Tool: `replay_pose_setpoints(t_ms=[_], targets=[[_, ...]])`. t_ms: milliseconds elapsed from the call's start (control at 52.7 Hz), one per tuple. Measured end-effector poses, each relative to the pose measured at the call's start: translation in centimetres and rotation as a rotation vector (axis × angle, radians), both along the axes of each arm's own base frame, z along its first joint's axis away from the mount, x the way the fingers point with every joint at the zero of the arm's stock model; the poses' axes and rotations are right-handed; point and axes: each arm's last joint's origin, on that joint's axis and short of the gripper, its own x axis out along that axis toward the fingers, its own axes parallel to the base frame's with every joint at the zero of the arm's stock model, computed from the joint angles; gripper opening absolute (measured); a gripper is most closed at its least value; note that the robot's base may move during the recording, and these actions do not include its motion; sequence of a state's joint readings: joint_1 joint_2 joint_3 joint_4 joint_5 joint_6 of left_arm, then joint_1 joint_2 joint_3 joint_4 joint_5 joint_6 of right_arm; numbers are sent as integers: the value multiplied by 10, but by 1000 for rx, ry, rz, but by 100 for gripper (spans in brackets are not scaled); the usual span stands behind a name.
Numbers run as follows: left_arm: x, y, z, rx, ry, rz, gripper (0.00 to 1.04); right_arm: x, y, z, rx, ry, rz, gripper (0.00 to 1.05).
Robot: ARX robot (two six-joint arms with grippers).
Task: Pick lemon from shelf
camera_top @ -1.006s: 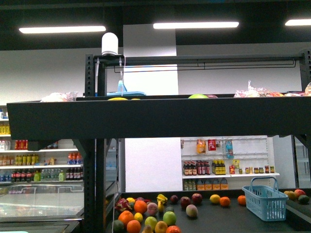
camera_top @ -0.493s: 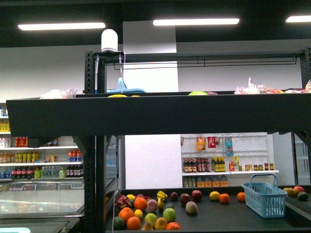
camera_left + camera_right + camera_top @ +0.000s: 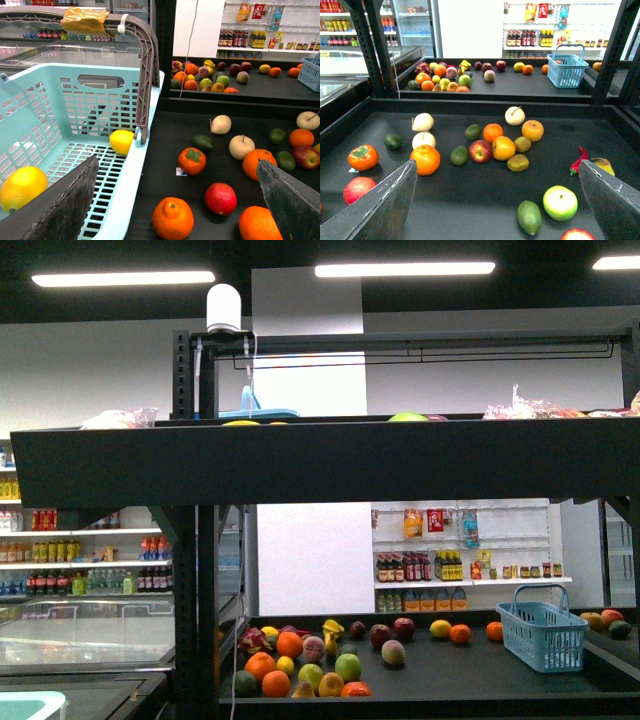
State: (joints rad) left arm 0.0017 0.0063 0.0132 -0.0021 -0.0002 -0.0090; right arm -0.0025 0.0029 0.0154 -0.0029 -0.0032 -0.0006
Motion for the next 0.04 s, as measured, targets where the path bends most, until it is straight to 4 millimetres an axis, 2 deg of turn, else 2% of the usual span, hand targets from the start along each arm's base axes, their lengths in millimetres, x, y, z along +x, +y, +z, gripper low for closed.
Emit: replay_pose_setpoints(t_ms=[38], targets=[[0, 0, 0, 0, 0, 0, 97, 0, 0, 0, 0, 0, 0, 97]])
